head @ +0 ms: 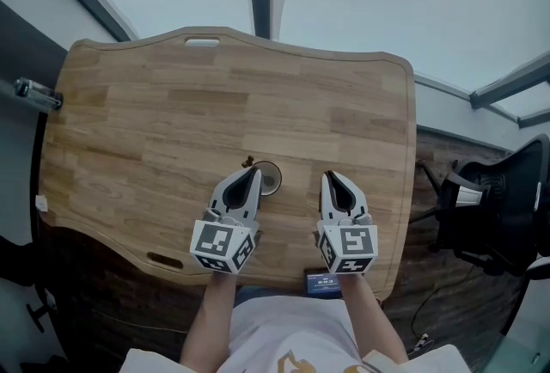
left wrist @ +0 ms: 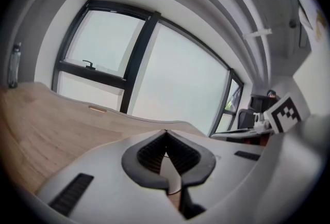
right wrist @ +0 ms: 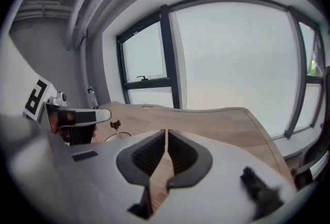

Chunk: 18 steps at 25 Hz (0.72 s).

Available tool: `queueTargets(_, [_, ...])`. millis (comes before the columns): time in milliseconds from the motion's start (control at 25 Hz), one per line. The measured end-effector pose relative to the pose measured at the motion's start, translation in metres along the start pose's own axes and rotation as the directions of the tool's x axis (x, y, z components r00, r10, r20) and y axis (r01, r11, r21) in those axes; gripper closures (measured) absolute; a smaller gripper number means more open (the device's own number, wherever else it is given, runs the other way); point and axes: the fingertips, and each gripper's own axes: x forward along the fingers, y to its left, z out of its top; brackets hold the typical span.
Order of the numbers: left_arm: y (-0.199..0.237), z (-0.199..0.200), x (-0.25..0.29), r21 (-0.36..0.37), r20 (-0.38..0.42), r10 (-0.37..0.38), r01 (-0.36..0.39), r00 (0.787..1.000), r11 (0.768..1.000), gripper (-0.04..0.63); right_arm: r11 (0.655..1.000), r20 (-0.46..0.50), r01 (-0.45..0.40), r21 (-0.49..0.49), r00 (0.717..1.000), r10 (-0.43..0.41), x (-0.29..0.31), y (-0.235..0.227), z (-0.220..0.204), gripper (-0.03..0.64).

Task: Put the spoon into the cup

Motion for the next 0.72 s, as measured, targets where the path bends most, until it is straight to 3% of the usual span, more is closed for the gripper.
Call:
queueTargets(80, [-0.004, 0.002, -0.001, -0.007, -0.002, -0.008, 0.008, 1.000, 1.000, 0.581, 1.000, 0.027, 0.010, -0.011, 1.000, -0.010, -0.006, -0.001, 0.008, 0.584])
queueTargets(440, [-0.017, 0.014, -0.022, 0.105, -0.011, 0.019, -0.018, 1.000, 0.994, 0.583, 0.999, 0.121, 0.037, -0.034, 0.992, -0.032, -0.040, 0.010, 0.032, 0.584])
queueTargets(720, [-0.022, 0.030, -0.051, 0.083, 0.037, 0.025, -0.028, 0.999, 0.996, 0.581, 0.996, 0.156, 0.058, -0.073, 0.987, -0.046, -0.070, 0.028, 0.041, 0.584])
